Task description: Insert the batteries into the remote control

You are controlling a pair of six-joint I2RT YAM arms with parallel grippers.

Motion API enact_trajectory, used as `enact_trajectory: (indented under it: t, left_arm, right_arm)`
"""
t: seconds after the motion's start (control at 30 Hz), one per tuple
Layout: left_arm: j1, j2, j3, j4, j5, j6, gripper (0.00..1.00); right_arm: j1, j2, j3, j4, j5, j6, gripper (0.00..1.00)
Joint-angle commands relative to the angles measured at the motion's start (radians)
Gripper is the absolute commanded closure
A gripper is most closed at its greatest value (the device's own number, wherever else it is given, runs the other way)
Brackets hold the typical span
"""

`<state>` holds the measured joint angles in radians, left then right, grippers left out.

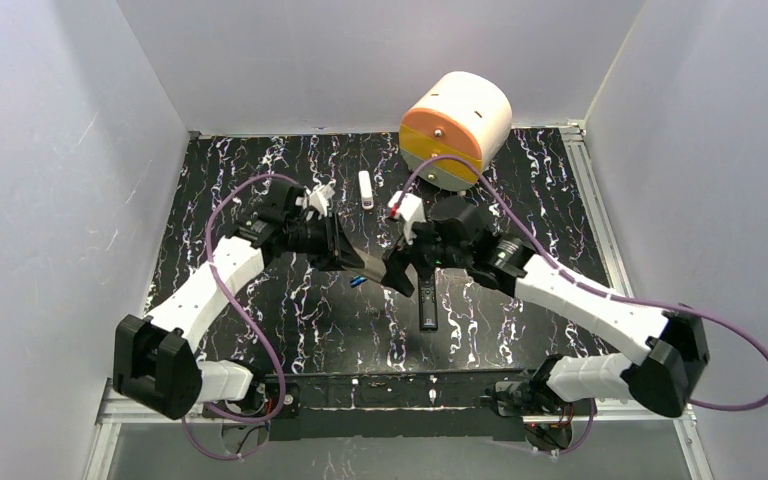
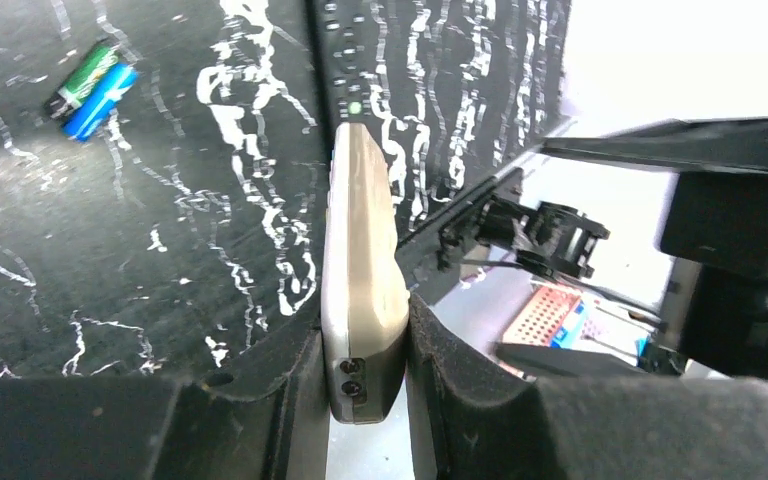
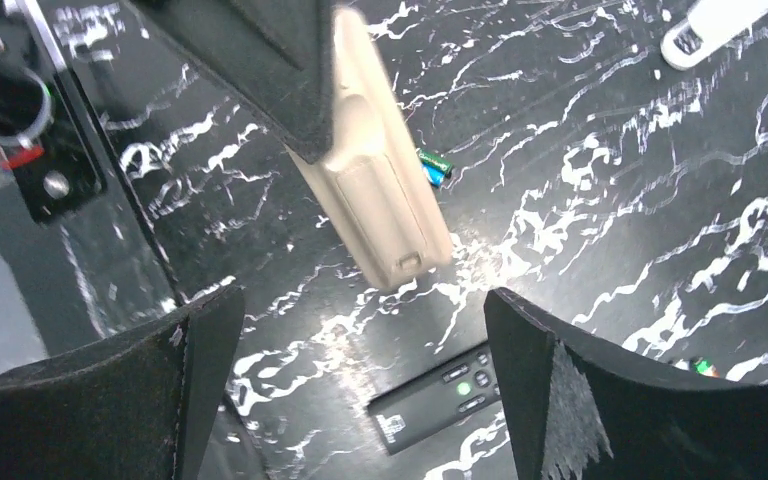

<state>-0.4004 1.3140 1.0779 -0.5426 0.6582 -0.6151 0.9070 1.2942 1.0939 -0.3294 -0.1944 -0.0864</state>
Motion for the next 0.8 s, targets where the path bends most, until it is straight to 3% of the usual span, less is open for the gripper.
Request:
enact_trajectory:
  t: [0.0,0.17,0.3,0.43,0.57,0.77]
  left_arm:
    - [0.003,-0.102,-0.17,0.26,-0.102,-0.105,1.0]
    - [0.002,-0.131,-0.311,0.371,-0.124,-0.145,1.0]
    - [0.0,-0.119,-0.386,0.418,-0.116,-0.171,1.0]
    - [-0.002,-0.128,-0.484,0.515,-0.116,-0.222,1.0]
    - [-0.002,-0.115,-0.553,0.59,-0.103,-0.253,1.0]
    - [-0.002,-0.097,-0.576,0.575,-0.108,-0.232,1.0]
  right_arm:
    - [-0.013,-0.133,-0.105,0.181,0.114,0.374,0.01]
    - [-0.037,-0.142,-0.213,0.24,0.115,0.736,0.04]
    - [-0.037,-0.18,-0.342,0.289,0.315,0.924,0.06]
    - [-0.037,-0.207,-0.425,0.392,0.356,0.967,0.06]
    - [-0.037,-0.14,-0.404,0.357,0.329,0.986,0.08]
    - [-0.037,-0.026,-0.457,0.511,0.175,1.057,0.12]
